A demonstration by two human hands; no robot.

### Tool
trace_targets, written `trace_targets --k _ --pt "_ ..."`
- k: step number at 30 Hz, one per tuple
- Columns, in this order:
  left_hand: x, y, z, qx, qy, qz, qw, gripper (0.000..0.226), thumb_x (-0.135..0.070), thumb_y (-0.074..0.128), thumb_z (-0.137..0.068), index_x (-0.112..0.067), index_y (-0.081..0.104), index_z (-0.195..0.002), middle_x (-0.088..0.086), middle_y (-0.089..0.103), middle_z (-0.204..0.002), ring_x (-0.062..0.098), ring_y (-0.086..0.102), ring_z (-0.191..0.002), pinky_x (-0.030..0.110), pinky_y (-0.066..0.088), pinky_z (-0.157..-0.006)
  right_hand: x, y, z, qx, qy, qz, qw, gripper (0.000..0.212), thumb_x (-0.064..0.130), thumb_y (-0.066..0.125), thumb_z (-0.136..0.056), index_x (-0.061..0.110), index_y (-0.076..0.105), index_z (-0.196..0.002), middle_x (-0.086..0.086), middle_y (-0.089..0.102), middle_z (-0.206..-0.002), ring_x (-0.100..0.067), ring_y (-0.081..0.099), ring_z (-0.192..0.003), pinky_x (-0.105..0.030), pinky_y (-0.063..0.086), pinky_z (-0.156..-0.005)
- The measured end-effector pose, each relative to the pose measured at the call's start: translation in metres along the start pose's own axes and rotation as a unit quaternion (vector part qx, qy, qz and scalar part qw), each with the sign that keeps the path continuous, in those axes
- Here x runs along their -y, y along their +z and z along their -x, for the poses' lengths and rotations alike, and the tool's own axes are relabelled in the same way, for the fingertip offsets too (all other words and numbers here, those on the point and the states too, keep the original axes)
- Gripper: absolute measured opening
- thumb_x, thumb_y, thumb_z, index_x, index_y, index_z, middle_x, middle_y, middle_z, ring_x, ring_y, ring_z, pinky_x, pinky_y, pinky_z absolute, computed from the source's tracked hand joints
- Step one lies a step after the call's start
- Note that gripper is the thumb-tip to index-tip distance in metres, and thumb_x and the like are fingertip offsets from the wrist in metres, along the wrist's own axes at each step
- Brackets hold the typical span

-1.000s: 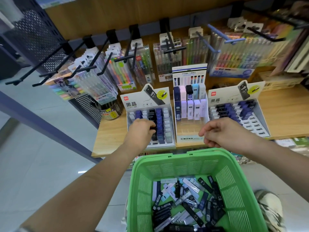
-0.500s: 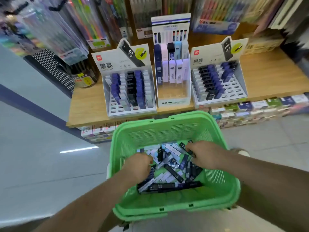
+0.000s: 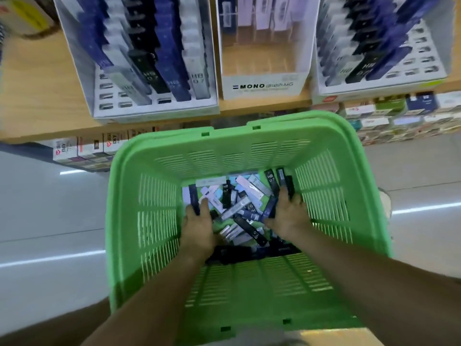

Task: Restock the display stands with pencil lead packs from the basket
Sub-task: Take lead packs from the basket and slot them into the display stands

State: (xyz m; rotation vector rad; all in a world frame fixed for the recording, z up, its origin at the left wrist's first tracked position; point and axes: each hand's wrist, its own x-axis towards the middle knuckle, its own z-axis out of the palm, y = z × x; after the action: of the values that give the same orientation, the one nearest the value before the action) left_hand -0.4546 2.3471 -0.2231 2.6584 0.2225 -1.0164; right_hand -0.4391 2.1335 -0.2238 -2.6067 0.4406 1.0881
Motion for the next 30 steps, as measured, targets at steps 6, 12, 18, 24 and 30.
trace_targets --k 6,12,18,24,30 --pt "0.010 0.002 -0.007 -0.005 0.050 -0.026 0.998 0.064 -0.046 0.068 -0.082 -0.014 0.039 -0.129 0.013 0.050 -0.123 0.031 0.053 -0.108 0.039 0.043 -0.090 0.010 0.008 -0.014 -0.049 0.040 -0.145 0.987 0.105 0.040 0.080 -0.077 0.002 0.015 -0.150 -0.023 0.039 -0.141 -0.038 0.046 -0.127 -0.038 0.043 -0.100" --pt "0.008 0.000 -0.013 0.029 0.048 -0.072 0.996 0.030 -0.037 0.066 -0.085 -0.016 0.061 -0.105 0.009 0.062 -0.107 0.026 0.061 -0.095 0.033 0.048 -0.084 0.019 0.022 -0.016 -0.024 -0.022 -0.149 0.988 0.054 0.025 0.074 -0.082 0.004 0.048 -0.125 -0.018 0.054 -0.118 -0.034 0.057 -0.105 -0.035 0.047 -0.085" --pt "0.010 -0.002 -0.010 0.044 0.062 -0.165 0.983 0.017 -0.022 0.060 -0.091 -0.017 0.058 -0.107 0.006 0.066 -0.102 0.024 0.063 -0.092 0.038 0.054 -0.081 0.017 0.034 -0.006 -0.042 -0.063 -0.044 0.996 0.050 0.025 0.071 -0.084 0.003 0.047 -0.122 -0.014 0.054 -0.113 -0.029 0.060 -0.092 -0.034 0.048 -0.077" --pt "-0.001 -0.024 -0.007 0.041 -0.055 0.256 0.964 0.017 -0.027 0.073 -0.083 -0.020 0.071 -0.098 -0.012 0.069 -0.084 0.010 0.065 -0.072 0.023 0.054 -0.061 0.024 0.007 -0.014 0.059 0.064 -0.419 0.904 0.011 0.014 0.069 -0.082 0.005 0.063 -0.082 -0.009 0.061 -0.072 -0.023 0.055 -0.065 -0.027 0.039 -0.055" --pt "-0.051 -0.046 0.009 0.145 -0.160 0.604 0.767 0.047 -0.019 0.064 -0.091 -0.014 0.045 -0.134 -0.002 0.070 -0.096 0.009 0.065 -0.070 0.029 0.050 -0.054 0.039 -0.025 0.002 0.187 0.117 -0.685 0.694 0.005 0.007 0.060 -0.087 0.003 0.059 -0.085 -0.008 0.057 -0.069 -0.012 0.047 -0.052 -0.020 0.035 -0.044"
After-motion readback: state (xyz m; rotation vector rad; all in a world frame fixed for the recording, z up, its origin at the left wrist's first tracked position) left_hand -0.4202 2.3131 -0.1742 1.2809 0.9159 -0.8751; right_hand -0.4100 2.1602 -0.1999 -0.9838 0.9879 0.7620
